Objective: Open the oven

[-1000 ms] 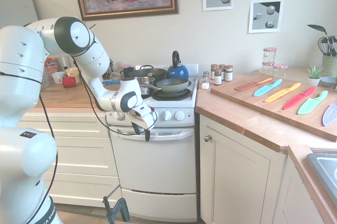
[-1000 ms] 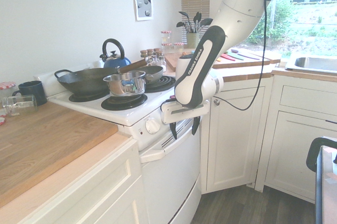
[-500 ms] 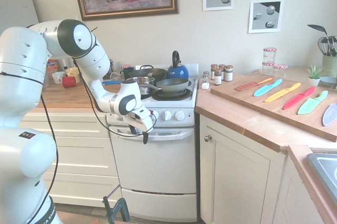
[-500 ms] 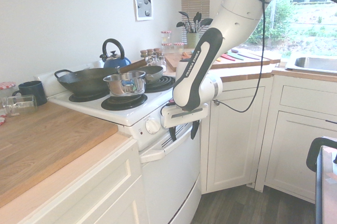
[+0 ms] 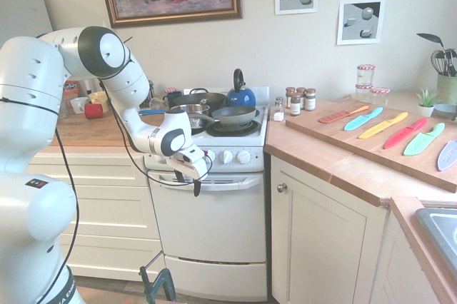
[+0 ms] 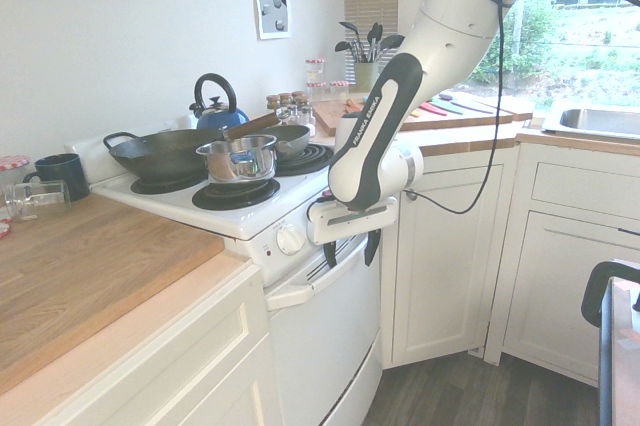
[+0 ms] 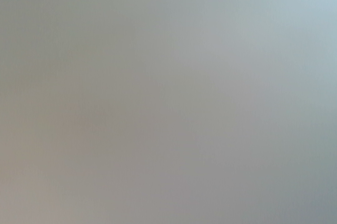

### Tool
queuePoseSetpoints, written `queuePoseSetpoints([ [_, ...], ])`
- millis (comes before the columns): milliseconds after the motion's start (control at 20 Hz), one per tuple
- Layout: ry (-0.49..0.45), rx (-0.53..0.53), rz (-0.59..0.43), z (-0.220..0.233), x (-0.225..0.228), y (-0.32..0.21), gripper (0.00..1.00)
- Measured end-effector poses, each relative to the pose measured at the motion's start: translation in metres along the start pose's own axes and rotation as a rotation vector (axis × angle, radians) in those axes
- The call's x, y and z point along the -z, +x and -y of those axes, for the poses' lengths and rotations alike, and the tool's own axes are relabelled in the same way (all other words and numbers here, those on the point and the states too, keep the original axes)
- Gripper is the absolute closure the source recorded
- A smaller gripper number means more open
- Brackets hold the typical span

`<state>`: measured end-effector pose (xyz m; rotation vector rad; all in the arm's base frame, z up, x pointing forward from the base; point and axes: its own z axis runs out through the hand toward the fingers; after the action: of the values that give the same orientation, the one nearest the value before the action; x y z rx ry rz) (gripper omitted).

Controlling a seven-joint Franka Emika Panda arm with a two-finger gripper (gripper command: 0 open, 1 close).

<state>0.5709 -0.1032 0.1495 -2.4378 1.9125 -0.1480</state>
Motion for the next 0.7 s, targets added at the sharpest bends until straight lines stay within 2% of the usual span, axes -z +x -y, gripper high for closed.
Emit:
queuePoseSetpoints([
  [150,0.006,-0.037,-0.017,-0.016,-0.009,0.029,0.00],
  [450,0.031,-0.041,-0.022,-0.030,-0.012,0.045,0.00],
  [700,0.016,-0.098,-0.021,-0.072,-0.022,0.096,0.00],
])
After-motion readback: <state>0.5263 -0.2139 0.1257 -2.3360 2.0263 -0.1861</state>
